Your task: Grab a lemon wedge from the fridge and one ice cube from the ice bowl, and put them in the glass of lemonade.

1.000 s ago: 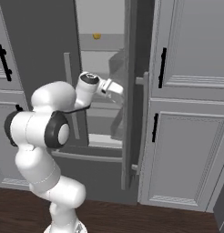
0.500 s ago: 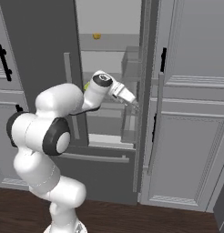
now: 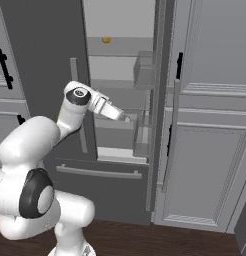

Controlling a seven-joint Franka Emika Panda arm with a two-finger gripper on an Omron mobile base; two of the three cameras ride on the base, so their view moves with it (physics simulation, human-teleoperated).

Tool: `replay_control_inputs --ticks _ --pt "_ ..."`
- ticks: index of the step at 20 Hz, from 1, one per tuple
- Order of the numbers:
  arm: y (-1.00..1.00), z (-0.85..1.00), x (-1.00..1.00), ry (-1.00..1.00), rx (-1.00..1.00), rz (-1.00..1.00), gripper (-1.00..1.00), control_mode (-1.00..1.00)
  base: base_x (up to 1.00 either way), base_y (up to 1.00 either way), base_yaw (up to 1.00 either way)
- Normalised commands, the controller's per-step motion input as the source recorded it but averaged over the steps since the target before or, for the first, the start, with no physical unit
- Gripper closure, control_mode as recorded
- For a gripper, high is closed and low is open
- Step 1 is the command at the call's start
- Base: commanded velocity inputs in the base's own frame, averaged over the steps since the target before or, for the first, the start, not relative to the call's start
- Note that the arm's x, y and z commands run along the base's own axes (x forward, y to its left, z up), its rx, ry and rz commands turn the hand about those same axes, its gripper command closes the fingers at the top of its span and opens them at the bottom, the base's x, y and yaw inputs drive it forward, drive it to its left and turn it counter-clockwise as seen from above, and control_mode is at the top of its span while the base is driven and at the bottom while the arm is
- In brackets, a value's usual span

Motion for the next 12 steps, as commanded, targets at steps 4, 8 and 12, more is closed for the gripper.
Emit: replay_control_inputs --ticks 4,8,12 --pt "0.99 0.31 -0.04 -0.01 0.02 0.54 -1.00 -1.00 0.00 0.00 0.00" --pt "0.76 0.07 0.24 0.09 0.33 0.67 -1.00 -1.00 0.00 0.00 0.00" --pt "0.51 0.00 0.49 0.17 0.40 0.67 -1.00 -1.00 0.00 0.00 0.00"
